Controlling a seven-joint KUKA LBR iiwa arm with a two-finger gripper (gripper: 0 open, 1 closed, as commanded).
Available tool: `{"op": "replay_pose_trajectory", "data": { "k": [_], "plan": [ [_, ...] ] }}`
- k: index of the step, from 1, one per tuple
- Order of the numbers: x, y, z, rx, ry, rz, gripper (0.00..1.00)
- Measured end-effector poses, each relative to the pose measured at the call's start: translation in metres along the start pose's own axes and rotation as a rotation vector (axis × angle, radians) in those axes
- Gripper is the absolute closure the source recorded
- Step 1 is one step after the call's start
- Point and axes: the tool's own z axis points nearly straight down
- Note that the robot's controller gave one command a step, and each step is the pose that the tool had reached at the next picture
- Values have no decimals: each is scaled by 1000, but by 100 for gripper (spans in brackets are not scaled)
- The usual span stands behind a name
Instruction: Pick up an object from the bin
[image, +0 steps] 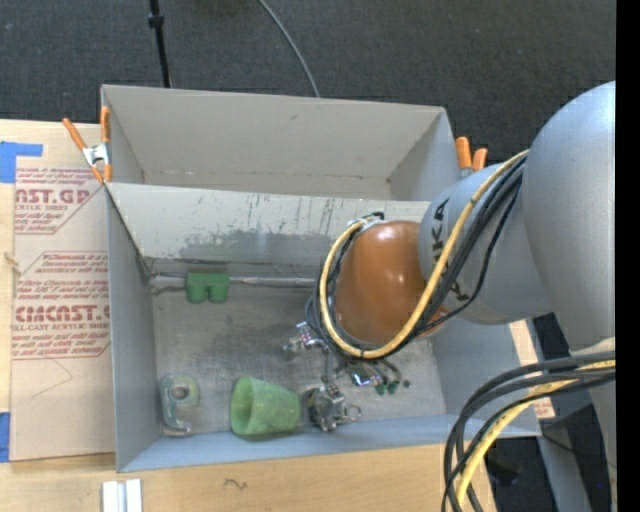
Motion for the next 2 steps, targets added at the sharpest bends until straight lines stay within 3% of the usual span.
{"op": "replay_pose_trajectory", "data": {
  "k": [1,2],
  "plan": [
    [10,0,1,-3,44,0,100],
    [-25,-51,-133,-11,15,-499,100]
  ]
}}
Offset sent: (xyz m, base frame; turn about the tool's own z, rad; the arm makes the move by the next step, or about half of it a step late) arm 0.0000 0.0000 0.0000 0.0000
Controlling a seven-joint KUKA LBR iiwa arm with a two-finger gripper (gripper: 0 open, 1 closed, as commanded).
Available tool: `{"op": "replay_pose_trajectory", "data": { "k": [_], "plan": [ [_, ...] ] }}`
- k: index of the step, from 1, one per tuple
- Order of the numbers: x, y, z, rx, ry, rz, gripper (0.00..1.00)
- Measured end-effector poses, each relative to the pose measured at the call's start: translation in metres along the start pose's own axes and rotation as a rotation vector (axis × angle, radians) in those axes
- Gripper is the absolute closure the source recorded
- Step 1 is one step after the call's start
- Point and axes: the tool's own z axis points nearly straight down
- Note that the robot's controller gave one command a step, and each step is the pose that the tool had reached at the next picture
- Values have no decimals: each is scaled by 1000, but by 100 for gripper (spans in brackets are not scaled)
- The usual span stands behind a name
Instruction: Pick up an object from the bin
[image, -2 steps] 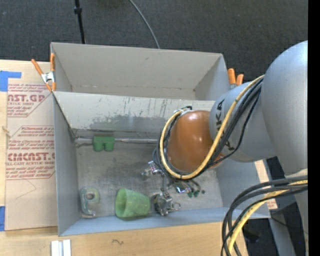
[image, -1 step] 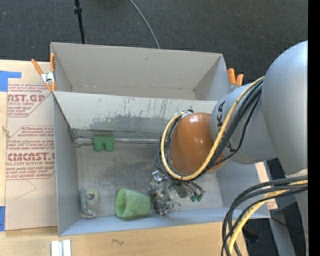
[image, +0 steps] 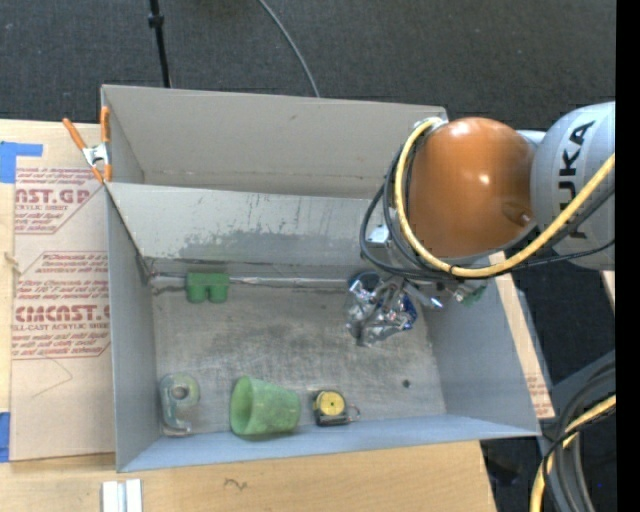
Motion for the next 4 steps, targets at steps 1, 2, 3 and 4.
{"op": "replay_pose_trajectory", "data": {
  "k": [1,2,3,4],
  "plan": [
    [0,2,2,-5,2,0,0],
    [-20,67,40,-9,3,-422,0],
    [-12,60,120,21,-17,-636,0],
    [-33,92,63,-5,-2,-879,0]
  ]
}}
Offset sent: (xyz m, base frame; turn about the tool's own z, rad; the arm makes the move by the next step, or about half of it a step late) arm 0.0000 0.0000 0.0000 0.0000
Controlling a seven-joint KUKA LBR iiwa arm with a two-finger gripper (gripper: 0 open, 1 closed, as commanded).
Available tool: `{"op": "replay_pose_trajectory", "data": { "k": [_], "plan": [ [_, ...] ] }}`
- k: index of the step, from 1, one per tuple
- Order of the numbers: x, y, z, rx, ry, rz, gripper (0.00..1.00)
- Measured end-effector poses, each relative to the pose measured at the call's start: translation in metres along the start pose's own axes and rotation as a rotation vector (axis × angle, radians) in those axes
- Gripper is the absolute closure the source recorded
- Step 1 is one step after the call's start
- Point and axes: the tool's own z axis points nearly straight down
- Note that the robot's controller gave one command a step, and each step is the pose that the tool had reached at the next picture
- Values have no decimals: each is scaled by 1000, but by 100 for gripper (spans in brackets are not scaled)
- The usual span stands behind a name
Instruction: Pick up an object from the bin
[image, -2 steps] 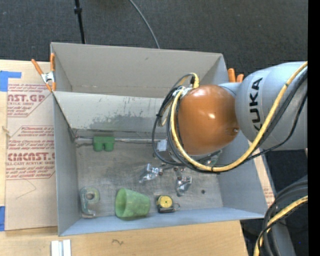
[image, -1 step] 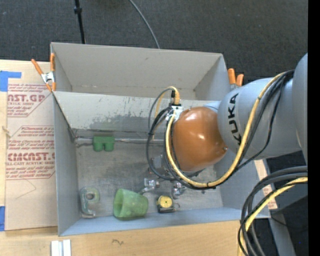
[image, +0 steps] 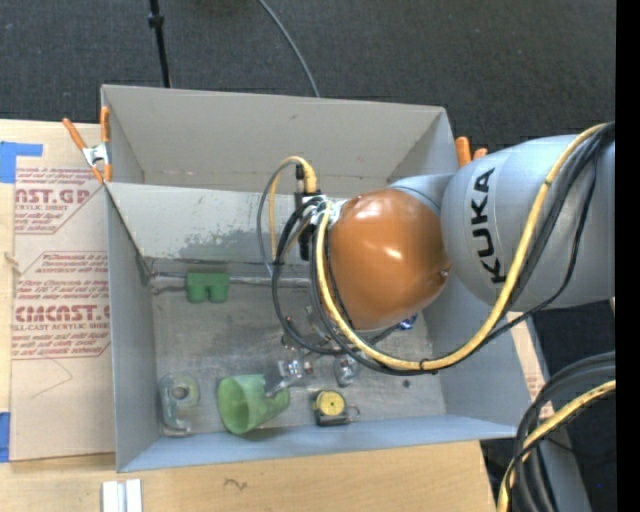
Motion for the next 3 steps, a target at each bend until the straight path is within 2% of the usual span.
{"op": "replay_pose_trajectory", "data": {
  "k": [1,2,3],
  "plan": [
    [-102,-34,43,42,-5,-37,0],
    [-117,-23,56,23,3,-586,0],
    [-116,-20,58,13,3,-585,100]
  ]
}}
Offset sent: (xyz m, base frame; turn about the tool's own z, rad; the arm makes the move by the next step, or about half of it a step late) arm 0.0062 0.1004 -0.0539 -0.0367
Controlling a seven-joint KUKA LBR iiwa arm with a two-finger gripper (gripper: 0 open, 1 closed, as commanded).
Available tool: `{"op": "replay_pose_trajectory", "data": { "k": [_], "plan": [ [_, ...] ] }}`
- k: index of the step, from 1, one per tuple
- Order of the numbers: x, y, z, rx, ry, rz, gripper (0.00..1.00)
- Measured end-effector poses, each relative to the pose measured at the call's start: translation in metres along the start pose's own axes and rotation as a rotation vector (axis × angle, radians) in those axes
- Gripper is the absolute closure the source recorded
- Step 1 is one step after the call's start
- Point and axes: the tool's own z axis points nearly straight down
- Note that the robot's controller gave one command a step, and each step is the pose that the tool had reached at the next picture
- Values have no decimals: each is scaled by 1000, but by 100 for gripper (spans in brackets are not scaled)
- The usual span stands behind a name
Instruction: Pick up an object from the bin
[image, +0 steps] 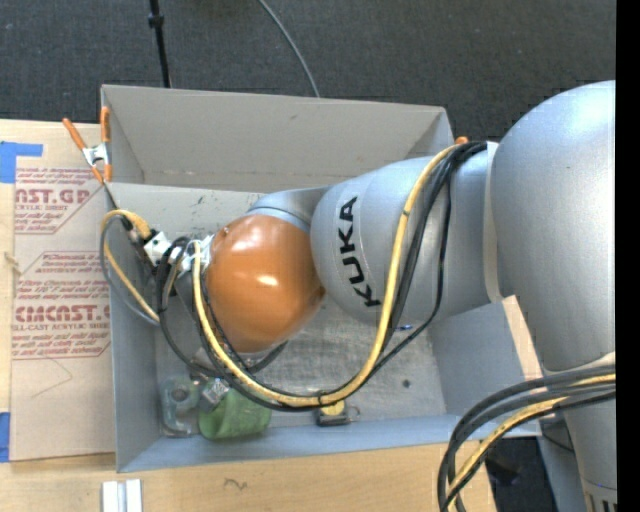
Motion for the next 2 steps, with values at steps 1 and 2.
{"op": "replay_pose_trajectory", "data": {
  "k": [1,2],
  "plan": [
    [7,1,-55,-11,-6,-20,100],
    [74,16,-159,-12,-7,-320,100]
  ]
}}
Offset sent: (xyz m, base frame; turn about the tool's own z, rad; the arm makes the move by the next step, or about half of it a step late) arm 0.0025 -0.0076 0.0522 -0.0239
